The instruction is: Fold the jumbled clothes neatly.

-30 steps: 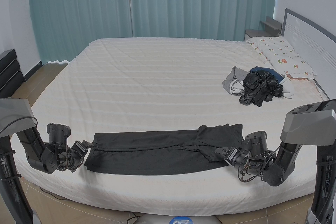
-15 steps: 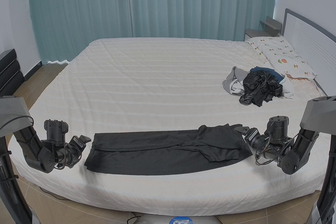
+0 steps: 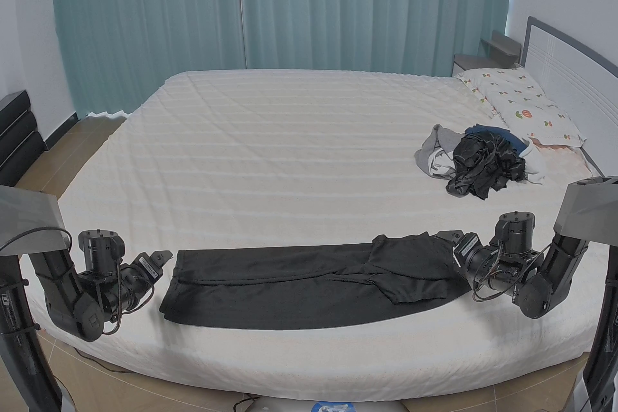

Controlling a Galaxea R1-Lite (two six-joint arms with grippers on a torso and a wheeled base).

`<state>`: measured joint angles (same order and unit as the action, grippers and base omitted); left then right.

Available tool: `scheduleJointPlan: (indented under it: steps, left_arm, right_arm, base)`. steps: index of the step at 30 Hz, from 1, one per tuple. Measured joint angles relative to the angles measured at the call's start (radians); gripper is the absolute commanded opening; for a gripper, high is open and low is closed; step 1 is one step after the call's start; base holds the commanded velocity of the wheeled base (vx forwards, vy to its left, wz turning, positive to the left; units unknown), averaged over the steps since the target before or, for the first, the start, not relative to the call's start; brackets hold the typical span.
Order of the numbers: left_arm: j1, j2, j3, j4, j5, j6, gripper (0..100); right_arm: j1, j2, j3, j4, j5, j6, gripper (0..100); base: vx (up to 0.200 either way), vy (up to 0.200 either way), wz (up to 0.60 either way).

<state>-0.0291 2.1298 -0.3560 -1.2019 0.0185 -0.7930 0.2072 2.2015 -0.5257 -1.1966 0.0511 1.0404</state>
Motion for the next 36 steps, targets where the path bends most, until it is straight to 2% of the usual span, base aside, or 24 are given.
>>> scheduleJointPlan:
  steps: [2, 6, 11, 15, 19, 25, 30, 36]
  left_arm:
    - [-0.005, 0.009, 0.037, -0.062, -0.012, 0.006, 100]
    - [-0.014, 0.021, 0.100, -0.127, -0.087, 0.016, 100]
    - [-0.021, 0.033, 0.113, -0.132, -0.096, 0.015, 100]
    - [-0.035, 0.038, 0.073, -0.118, -0.096, 0.018, 100]
    - [-0.039, 0.042, 0.015, -0.033, -0.095, 0.030, 100]
    - [-0.037, 0.053, -0.148, 0.178, -0.097, 0.086, 100]
    - [-0.031, 0.101, -0.302, 0.283, -0.100, 0.197, 100]
    - [-0.029, 0.158, -0.408, 0.419, -0.103, 0.311, 100]
  right_arm:
    - [0.002, 0.001, 0.000, 0.000, 0.001, 0.000, 100]
    - [0.006, 0.004, 0.003, 0.001, 0.003, 0.001, 100]
    - [0.009, 0.006, 0.005, 0.000, 0.013, 0.001, 100]
    - [0.009, 0.009, 0.010, 0.001, 0.014, 0.002, 100]
    - [0.011, 0.015, 0.015, 0.000, 0.015, 0.002, 100]
    - [0.020, 0.034, 0.020, -0.003, 0.016, 0.002, 100]
    - [0.025, 0.059, 0.020, -0.010, 0.017, 0.002, 100]
    - [0.029, 0.089, 0.017, -0.013, 0.018, 0.001, 100]
  base:
    - [0.000, 0.000, 0.00]
    - [0.000, 0.000, 0.00]
    - [0.000, 0.000, 0.00]
    - [0.000, 0.000, 0.00]
    - [0.000, 0.000, 0.00]
    - [0.000, 0.000, 0.00]
    - [0.000, 0.000, 0.00]
    - [0.000, 0.000, 0.00]
